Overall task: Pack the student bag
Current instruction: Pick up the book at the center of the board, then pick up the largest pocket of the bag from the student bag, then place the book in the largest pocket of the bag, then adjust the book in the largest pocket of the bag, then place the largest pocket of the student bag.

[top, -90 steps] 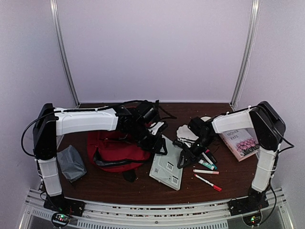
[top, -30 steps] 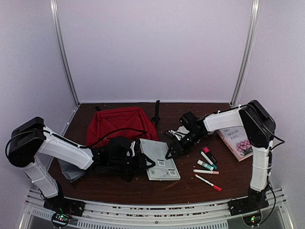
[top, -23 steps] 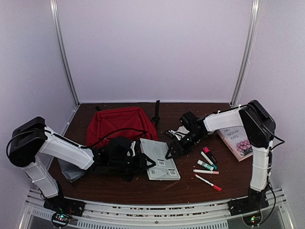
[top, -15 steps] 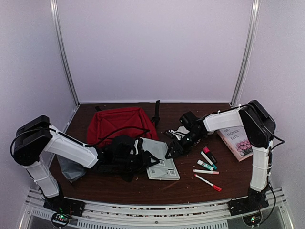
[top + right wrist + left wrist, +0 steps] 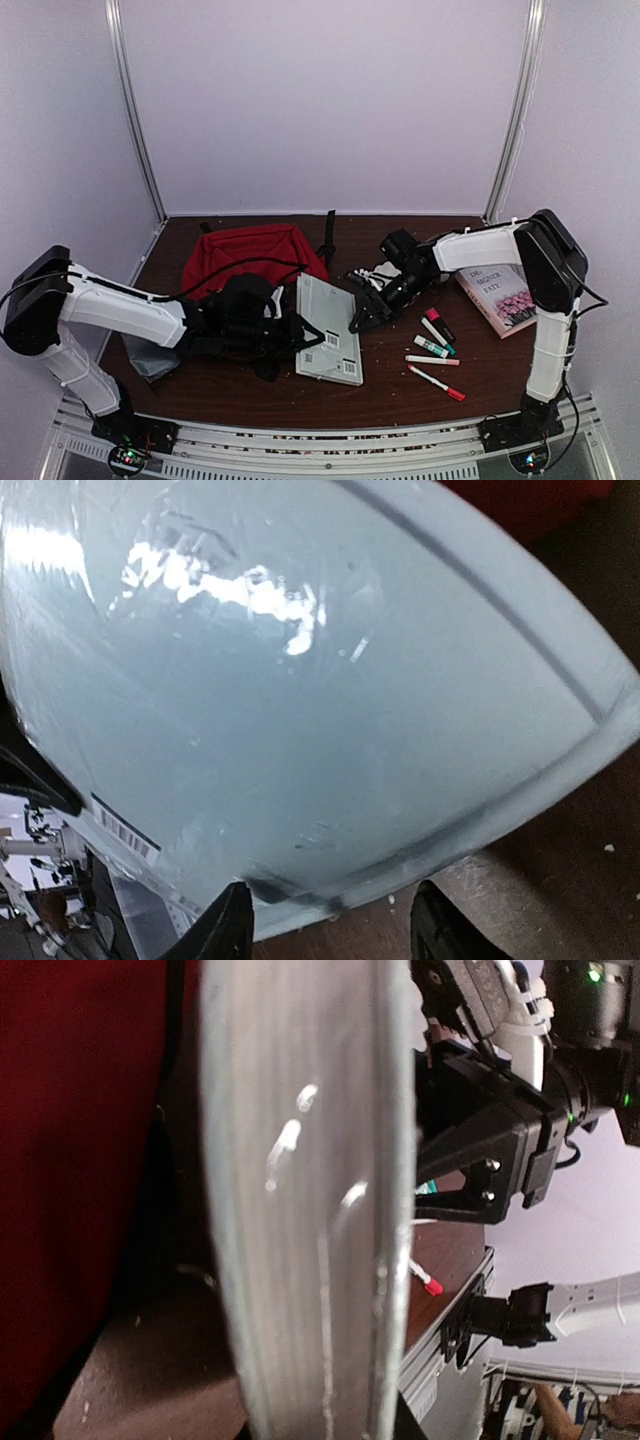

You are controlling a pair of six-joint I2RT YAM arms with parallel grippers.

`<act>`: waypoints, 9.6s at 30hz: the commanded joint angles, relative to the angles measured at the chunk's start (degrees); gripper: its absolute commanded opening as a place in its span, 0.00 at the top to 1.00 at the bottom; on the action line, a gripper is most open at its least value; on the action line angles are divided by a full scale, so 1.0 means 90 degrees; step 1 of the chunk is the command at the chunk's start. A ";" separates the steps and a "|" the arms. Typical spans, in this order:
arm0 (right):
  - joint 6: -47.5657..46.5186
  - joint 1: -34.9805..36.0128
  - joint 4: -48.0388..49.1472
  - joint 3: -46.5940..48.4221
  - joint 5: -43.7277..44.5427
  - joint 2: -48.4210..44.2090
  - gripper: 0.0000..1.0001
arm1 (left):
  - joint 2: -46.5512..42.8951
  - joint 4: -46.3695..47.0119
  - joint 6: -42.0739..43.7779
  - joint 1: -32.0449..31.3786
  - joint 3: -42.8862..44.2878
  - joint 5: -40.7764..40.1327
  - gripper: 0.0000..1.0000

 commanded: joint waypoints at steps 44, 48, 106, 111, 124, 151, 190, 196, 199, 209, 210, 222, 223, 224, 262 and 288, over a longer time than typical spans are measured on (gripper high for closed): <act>-0.2529 0.3740 0.0549 0.2603 0.6726 0.1124 0.41 | -0.6736 -0.8300 0.1558 0.0389 0.1043 -0.3445 1.00; -0.2372 0.3609 0.0749 0.2666 0.6641 0.1007 0.56 | -0.6719 -0.8295 0.1564 0.0391 0.1035 -0.3373 1.00; -0.1534 0.2333 -0.0079 0.5308 0.5213 0.0686 1.00 | -0.4587 -0.2883 0.3481 0.0159 -0.0621 0.0258 1.00; -0.1530 0.2336 0.0062 0.4675 0.5007 0.0221 1.00 | -0.4577 -0.0895 0.2619 0.0164 -0.1635 -0.0518 1.00; -0.2271 0.2354 0.0666 0.2850 0.4550 -0.0790 1.00 | -0.5109 0.1195 0.0709 0.0420 -0.3672 -0.1411 1.00; -0.2305 0.2526 0.0802 0.2228 0.4052 -0.1369 1.00 | 0.1135 0.8066 -0.1138 0.0827 -0.3000 -0.1091 1.00; -0.2973 0.2624 0.0542 0.1707 0.4106 -0.1460 1.00 | -0.0214 0.2269 0.0094 0.2079 -0.0946 0.0031 0.38; -0.2596 0.2551 0.0774 0.1760 0.4967 -0.1377 1.00 | -0.1788 -0.1535 0.1097 0.1895 -0.0395 -0.0822 0.31; -0.2427 0.2428 0.0796 0.1875 0.5105 -0.1350 1.00 | -0.2280 -0.2691 0.1441 0.1873 -0.0259 -0.1004 0.30; -0.2270 0.2422 0.0685 0.2124 0.4872 -0.1155 1.00 | -0.3146 -0.2191 0.1884 0.0351 -0.0996 -0.2405 0.58; -0.2265 0.2422 0.0657 0.2161 0.4818 -0.1124 1.00 | -0.2986 -0.2211 0.1969 0.0159 -0.0909 -0.2547 0.63; -0.2247 0.2471 0.0643 0.2110 0.4576 -0.1182 1.00 | -0.0706 -0.2551 0.2033 -0.0349 0.0146 -0.3298 1.00; -0.2245 0.2476 0.0689 0.2057 0.4552 -0.1222 1.00 | -0.0630 -0.2501 0.2009 -0.0349 0.0172 -0.3301 1.00; -0.2238 0.2480 0.0727 0.2025 0.4540 -0.1261 1.00 | -0.0552 -0.2533 0.1998 -0.0349 0.0232 -0.3305 1.00; -0.2610 0.2557 0.0691 0.1688 0.3536 -0.1362 1.00 | 0.1125 0.0100 0.1298 0.0363 0.0287 -0.3380 1.00; -0.2569 0.2508 0.0249 0.1939 0.3379 -0.1087 0.98 | -0.0547 -0.3223 0.1328 -0.0744 0.0770 -0.4155 0.84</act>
